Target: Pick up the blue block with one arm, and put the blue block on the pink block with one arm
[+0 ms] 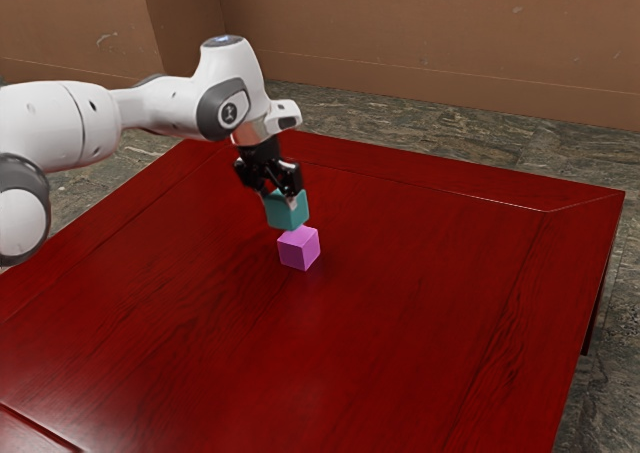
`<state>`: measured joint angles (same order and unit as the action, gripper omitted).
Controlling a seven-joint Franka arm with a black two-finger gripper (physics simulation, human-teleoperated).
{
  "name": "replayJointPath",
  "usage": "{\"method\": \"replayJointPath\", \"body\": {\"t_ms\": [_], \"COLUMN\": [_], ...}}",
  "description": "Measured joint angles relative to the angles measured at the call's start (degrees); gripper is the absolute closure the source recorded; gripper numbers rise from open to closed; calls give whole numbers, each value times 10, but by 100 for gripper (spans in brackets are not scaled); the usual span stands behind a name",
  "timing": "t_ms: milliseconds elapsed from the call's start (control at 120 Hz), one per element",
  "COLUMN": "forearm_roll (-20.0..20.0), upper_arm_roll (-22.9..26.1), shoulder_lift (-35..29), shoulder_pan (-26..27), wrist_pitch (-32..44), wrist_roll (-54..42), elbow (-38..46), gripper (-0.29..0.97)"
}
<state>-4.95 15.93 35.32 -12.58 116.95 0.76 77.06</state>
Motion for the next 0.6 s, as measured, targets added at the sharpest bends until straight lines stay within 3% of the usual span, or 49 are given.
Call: {"method": "replayJointPath", "body": {"t_ms": [600], "forearm_roll": [-2], "upper_arm_roll": [2], "shoulder_lift": [21], "shoulder_pan": [0], "wrist_pitch": [6], "wrist_roll": [-12], "elbow": [-25], "gripper": [42]}}
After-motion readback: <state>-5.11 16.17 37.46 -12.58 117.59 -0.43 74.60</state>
